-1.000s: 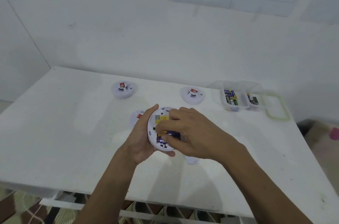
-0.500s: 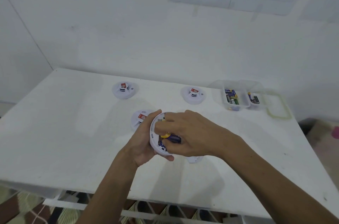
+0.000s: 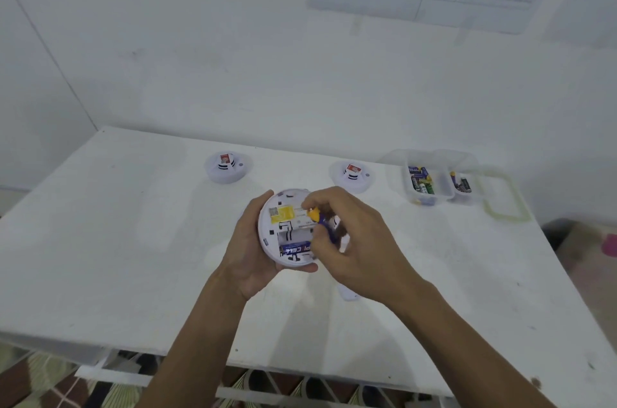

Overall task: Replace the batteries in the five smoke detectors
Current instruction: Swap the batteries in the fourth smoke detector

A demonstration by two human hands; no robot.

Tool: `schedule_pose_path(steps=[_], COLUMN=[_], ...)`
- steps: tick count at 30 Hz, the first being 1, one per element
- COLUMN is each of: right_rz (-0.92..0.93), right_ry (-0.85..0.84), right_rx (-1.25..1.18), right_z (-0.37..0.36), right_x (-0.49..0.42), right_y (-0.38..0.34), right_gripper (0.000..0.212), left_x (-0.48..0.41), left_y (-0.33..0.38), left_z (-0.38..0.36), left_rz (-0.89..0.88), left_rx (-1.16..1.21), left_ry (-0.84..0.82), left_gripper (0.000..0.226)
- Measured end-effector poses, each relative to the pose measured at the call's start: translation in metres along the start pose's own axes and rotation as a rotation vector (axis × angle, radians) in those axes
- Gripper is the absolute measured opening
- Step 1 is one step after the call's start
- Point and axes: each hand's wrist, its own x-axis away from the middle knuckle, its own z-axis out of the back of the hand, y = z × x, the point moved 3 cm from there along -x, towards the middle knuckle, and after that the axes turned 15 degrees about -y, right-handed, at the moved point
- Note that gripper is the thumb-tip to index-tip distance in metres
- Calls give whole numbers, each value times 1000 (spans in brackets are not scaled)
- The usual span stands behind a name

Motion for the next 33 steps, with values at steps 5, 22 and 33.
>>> schedule_pose_path(steps=[5, 22, 33], right_rz=[-179, -446, -548], right_ry=[87, 227, 261], right_rx=[-143, -104, -308], right_z=[0, -22, -33], right_x=[4, 4, -2], right_y=[1, -5, 7], right_gripper=[17, 12, 17], left_x=[-2, -10, -14], left_y=[4, 4, -3], left_z=[-4, 11, 19], left_rz=[-46, -194, -291], left_rx=[38, -42, -200], left_ry=[-43, 45, 127], left_gripper=[50, 57, 44])
